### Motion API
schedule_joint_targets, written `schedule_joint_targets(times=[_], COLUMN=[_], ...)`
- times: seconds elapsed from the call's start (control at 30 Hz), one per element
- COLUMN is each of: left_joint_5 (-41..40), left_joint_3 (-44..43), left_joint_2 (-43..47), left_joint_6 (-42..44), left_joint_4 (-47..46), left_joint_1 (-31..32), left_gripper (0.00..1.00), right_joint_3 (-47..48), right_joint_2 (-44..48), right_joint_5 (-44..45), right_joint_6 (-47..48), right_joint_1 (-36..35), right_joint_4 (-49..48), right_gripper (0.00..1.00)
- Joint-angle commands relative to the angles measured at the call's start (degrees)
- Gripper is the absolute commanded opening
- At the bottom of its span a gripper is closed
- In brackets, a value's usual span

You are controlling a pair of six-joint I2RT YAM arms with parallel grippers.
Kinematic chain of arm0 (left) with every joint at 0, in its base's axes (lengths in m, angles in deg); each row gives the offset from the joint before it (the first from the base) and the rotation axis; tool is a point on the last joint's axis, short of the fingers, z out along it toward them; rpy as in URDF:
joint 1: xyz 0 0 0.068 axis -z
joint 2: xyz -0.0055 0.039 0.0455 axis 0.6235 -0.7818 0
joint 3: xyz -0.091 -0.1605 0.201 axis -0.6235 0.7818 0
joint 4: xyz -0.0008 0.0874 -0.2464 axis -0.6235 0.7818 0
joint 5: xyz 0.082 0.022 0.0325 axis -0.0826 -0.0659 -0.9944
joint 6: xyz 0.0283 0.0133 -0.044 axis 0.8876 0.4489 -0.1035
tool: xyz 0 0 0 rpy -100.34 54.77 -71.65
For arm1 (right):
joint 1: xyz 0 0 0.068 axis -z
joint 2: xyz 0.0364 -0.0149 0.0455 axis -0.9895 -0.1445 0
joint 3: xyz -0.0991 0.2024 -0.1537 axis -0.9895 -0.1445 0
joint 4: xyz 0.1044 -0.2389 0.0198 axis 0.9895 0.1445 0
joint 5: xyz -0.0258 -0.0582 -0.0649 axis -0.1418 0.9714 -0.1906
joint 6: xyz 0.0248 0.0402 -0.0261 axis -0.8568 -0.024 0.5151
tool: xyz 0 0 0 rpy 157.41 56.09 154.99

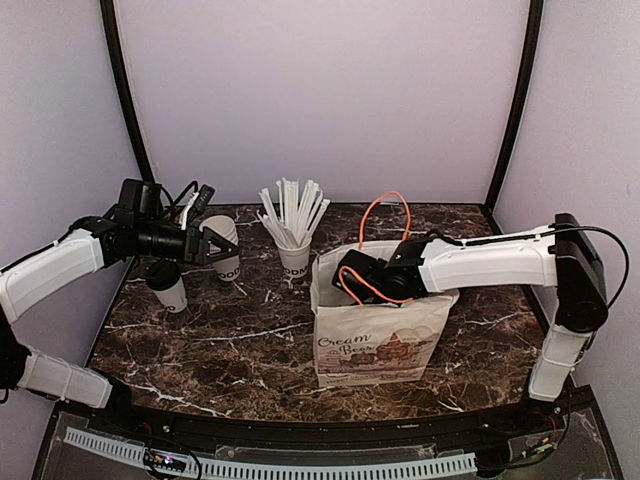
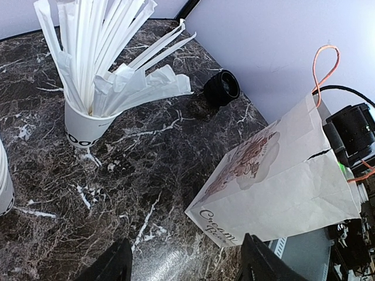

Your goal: Pack the takeout coffee

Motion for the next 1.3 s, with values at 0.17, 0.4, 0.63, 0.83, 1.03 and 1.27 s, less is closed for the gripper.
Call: schedule_joint_targets(times=[0.17, 0.4, 0.63, 0.83, 1.03, 1.27], left_joint_5=[1.0, 1.6, 1.4, 1.2, 0.3, 0.2], left_joint_3=[1.8, 2.3, 1.9, 1.2, -2.2, -5.1], left_joint_2=[1.1, 1.0, 1.8, 1.6, 1.7, 2.9], left_joint_6=[0.6, -0.4, -0.3, -0.8, -0.1, -0.2], left_joint_4=[-1.6, -3.0, -2.2, -1.6, 1.0, 1.1], left_joint_1=[0.2, 0.2, 0.2, 0.2, 0.3, 1.1], left_gripper=[0.65, 0.66, 0.66, 0.65, 0.65, 0.63], right_joint_3=[-2.7, -2.5, 5.2, 10.8, 14.6, 21.4], right_joint_2=[-0.7, 0.8, 4.9, 6.2, 8.9, 12.4], right_joint_5=[-2.5, -3.2, -6.9, -9.8, -7.1, -6.6], right_joint_6=[-1.1, -2.4, -1.9, -0.6, 1.1, 1.9], right_joint_1=[0.1, 0.1, 0.1, 0.0, 0.1, 1.0], right_joint_4=[-6.1, -5.1, 1.8, 6.7, 9.5, 11.0], right_gripper=[0.36, 0.40, 0.63, 0.68, 0.68, 0.69])
